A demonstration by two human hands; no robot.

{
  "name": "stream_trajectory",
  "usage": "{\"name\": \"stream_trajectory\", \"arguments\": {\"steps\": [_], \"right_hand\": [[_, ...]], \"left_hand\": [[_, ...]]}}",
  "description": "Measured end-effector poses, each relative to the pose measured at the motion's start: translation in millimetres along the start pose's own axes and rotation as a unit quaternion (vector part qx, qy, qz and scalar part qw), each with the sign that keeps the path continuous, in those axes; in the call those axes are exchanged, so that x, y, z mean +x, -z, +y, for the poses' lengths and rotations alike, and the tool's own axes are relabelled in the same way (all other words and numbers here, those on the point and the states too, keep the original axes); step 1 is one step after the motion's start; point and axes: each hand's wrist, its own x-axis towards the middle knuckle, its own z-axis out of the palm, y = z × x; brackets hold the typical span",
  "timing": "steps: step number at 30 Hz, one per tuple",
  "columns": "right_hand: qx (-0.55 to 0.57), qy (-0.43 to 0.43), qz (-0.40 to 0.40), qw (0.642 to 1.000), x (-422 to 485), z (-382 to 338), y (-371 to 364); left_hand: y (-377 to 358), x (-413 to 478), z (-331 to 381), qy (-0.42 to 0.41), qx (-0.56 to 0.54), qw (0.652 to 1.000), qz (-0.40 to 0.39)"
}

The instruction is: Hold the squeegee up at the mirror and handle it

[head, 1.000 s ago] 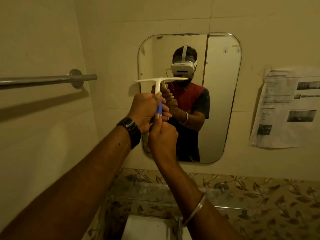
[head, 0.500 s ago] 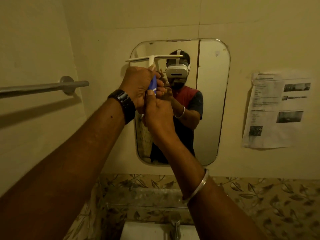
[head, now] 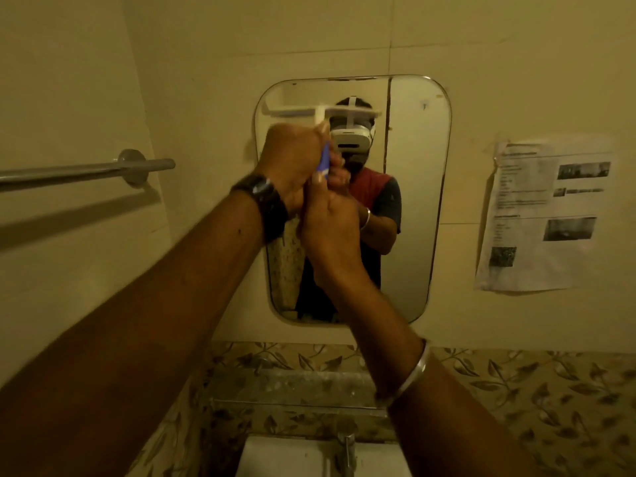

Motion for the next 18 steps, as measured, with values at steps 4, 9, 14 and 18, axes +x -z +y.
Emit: {"name": "stream_trajectory", "arguments": {"steps": [4,9,14,18], "right_hand": [[-0.024,-0.019,0.013,0.999,27.6,-27.8,6.1],[-0.031,-0.020,0.018,0.999,1.6,13.1,20.2],[-0.053,-0.078,0.027,0.995,-50.7,63.1,34.3],[-0.017,-0.059,0.011,0.998,-40.0,40.5,46.8]], "left_hand": [[-16.3,19.1,23.6,0.001,0.013,1.000,0.001],[-26.2,1.1,-14.3,0.054,-0.017,0.998,-0.010],[-22.8,-29.2,-76.4,0.138,0.021,0.990,-0.020],[-34.8,-28.3,-56.6,0.095,0.004,0.995,-0.017]]}}
